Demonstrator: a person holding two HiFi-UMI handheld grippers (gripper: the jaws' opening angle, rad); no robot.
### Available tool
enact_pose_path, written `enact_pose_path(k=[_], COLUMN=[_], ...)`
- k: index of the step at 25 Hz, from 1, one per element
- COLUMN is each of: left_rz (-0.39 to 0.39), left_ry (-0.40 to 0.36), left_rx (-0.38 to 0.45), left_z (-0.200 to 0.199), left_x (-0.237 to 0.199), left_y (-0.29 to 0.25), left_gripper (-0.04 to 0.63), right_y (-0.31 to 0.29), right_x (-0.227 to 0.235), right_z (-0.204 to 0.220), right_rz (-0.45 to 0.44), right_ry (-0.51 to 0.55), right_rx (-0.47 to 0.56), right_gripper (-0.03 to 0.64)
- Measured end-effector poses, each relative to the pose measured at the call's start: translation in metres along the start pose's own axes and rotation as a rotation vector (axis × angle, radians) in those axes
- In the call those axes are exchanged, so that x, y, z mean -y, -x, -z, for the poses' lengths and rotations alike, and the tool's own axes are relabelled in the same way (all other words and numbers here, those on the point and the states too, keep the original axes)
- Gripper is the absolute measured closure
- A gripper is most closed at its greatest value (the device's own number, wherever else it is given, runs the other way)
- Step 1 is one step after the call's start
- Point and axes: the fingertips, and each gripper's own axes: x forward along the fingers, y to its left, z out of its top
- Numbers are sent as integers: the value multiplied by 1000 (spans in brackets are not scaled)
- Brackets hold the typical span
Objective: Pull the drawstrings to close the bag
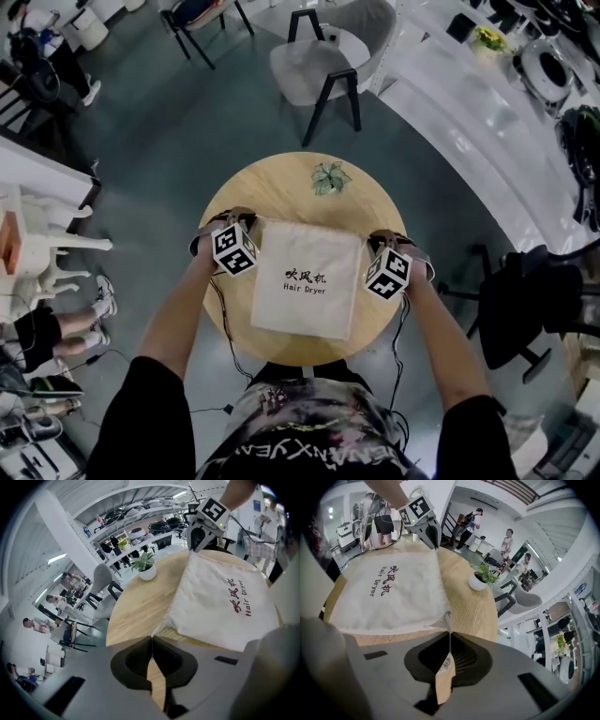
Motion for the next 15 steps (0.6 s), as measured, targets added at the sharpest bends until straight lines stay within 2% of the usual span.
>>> enact_pose_path(k=[8,15], left_rz=[-89,-197], left_ry=[36,121], left_rx=[35,112], left_z=[-3,-16], left_x=[-10,-24], left_y=[37,90], left_gripper=[575,575], right_y=[38,82], right_x=[6,15], right_z=[-19,-35], right_rz=[90,186], right_ry=[21,4], right_rx=[19,57], right_gripper=[606,606])
